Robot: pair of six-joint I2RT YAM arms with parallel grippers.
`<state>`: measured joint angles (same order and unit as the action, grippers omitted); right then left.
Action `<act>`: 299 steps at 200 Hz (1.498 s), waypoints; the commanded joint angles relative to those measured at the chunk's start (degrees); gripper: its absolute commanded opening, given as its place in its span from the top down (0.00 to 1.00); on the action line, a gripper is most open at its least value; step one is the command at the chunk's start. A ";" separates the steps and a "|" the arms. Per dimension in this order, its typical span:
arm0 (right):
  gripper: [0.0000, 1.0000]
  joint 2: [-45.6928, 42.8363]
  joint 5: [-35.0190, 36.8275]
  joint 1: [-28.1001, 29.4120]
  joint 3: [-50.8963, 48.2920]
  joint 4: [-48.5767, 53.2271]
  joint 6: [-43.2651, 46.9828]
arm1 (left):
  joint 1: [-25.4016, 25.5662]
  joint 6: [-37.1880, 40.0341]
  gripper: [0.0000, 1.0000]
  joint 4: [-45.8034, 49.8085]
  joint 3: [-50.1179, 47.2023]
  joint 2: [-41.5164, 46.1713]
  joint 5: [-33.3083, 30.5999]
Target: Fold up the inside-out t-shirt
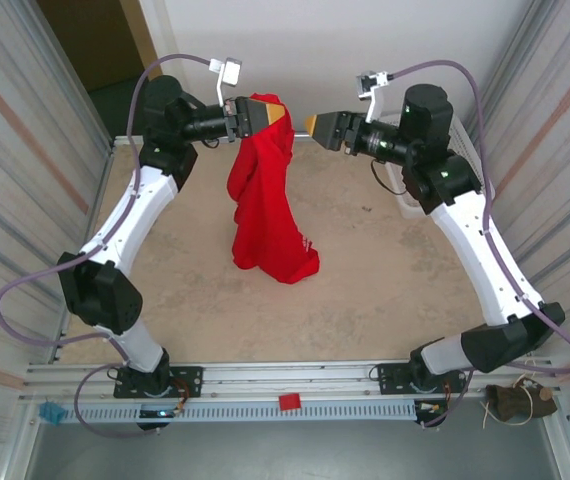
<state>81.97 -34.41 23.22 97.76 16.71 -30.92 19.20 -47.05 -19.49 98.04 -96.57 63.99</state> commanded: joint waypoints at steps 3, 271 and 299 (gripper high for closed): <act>0.38 5.90 2.26 0.73 0.91 4.80 4.89 | 0.15 -2.11 1.00 -3.96 2.01 -0.11 1.88; 1.00 0.46 -21.28 -9.20 -11.15 -19.46 -17.99 | 9.81 26.70 0.28 22.18 -12.66 11.07 -34.12; 1.00 -0.23 -21.57 -9.07 -12.31 -18.44 -17.39 | 11.06 26.65 0.29 20.88 -11.33 8.22 -31.18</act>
<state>83.29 -53.93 14.13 86.17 0.34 -47.64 30.22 -23.79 0.99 85.32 -85.80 33.32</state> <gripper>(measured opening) 0.043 0.716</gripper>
